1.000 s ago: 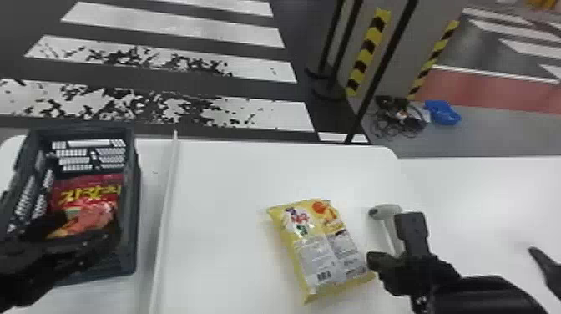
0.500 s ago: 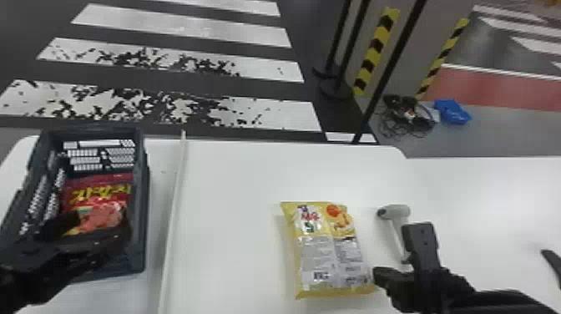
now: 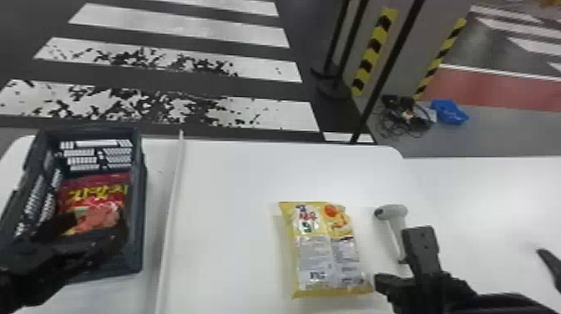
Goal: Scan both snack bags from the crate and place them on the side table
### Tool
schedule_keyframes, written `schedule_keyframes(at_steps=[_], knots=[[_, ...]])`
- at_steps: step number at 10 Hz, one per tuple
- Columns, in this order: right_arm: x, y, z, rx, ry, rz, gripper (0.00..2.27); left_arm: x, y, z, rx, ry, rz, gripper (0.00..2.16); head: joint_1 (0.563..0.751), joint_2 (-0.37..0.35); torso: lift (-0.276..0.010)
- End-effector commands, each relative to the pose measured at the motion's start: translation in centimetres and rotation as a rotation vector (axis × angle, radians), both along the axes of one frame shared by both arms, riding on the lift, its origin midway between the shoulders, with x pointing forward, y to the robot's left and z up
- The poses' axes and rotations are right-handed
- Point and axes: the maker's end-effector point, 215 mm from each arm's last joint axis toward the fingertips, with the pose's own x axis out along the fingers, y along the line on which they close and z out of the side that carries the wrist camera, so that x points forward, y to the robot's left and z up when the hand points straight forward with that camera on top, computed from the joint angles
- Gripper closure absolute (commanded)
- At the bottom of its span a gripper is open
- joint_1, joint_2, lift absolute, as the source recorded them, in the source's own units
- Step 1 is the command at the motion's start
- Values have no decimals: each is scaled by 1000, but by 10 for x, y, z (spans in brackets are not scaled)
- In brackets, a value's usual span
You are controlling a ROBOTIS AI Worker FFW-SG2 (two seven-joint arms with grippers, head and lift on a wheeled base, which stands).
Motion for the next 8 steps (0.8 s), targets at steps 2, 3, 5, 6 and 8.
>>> schedule_keyframes(at_steps=[2, 3, 5, 6, 8], knots=[[-3, 10, 1, 17, 11, 13, 2260, 0, 0, 0, 0, 0, 0, 33, 695, -235, -95], [-4, 14, 2, 20, 11, 16, 2260, 0, 0, 0, 0, 0, 0, 33, 695, -228, -95], [-1, -3, 5, -45, 7, -1, 2260, 0, 1, 0, 0, 1, 1, 33, 695, -222, -95], [3, -24, 14, -108, -12, -34, 2256, -1, 0, -1, 0, 1, 0, 33, 695, -231, -95], [13, -37, 45, -84, -100, -62, 1636, -1, 0, -2, -1, 3, 0, 33, 695, -270, -95]])
